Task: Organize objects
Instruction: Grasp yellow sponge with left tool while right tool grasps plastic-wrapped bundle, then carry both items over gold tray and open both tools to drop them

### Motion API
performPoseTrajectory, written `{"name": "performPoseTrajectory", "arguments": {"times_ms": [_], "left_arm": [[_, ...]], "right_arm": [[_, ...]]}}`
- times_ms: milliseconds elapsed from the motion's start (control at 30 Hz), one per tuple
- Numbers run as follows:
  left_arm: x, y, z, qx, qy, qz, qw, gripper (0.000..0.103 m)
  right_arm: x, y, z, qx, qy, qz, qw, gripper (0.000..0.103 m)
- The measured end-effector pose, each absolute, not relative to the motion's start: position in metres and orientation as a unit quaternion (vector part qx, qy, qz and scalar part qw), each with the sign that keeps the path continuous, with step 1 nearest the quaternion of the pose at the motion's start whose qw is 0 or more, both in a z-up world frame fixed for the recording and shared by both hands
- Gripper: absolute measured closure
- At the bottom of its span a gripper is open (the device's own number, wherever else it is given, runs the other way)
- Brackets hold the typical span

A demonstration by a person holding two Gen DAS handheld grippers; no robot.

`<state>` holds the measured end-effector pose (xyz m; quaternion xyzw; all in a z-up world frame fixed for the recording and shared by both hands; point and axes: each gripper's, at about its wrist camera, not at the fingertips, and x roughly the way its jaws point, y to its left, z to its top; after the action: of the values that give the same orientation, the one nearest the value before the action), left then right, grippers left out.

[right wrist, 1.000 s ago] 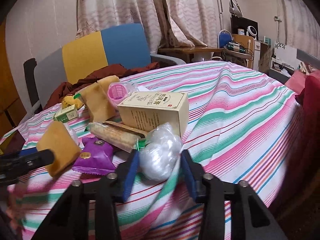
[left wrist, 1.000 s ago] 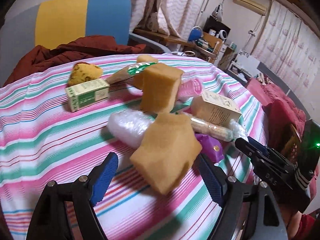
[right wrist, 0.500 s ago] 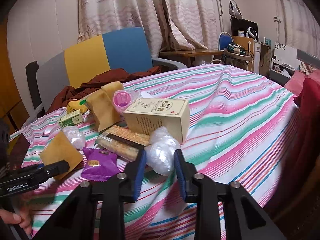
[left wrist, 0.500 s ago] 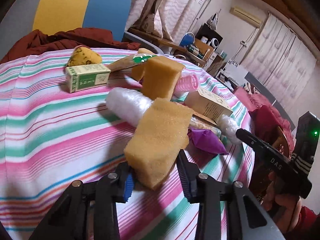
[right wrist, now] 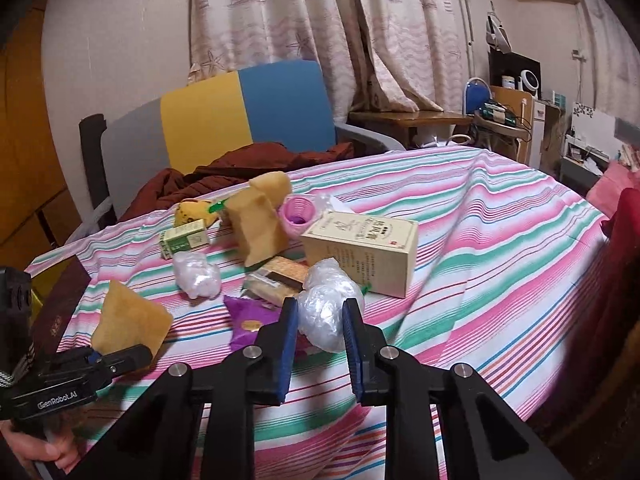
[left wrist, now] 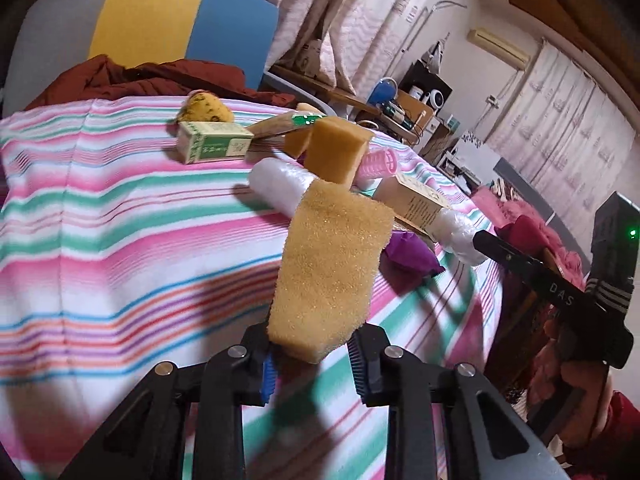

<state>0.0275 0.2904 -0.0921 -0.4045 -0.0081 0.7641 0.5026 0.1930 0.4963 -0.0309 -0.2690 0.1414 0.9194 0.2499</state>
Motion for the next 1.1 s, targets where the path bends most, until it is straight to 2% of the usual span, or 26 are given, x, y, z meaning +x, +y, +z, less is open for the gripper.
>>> {"name": "performPoseTrajectory", "arguments": {"times_ms": [300, 667, 1100], "left_arm": [[0.034, 0.243, -0.088, -0.404, -0.05, 0.773, 0.486, 0.074], [0.042, 0.167, -0.046, -0.366, -0.101, 0.795, 0.473, 0.074], [0.012, 0.03, -0.029, -0.349, -0.137, 0.862, 0.341, 0.074]], "right_arm": [[0.183, 0.47, -0.017, -0.27, 0.137, 0.93, 0.208, 0.08], [0.147, 0.402, -0.003, -0.278, 0.143, 0.945, 0.098, 0.08], [0.08, 0.269, 0.003, -0.296, 0.133, 0.944, -0.066, 0.08]]}}
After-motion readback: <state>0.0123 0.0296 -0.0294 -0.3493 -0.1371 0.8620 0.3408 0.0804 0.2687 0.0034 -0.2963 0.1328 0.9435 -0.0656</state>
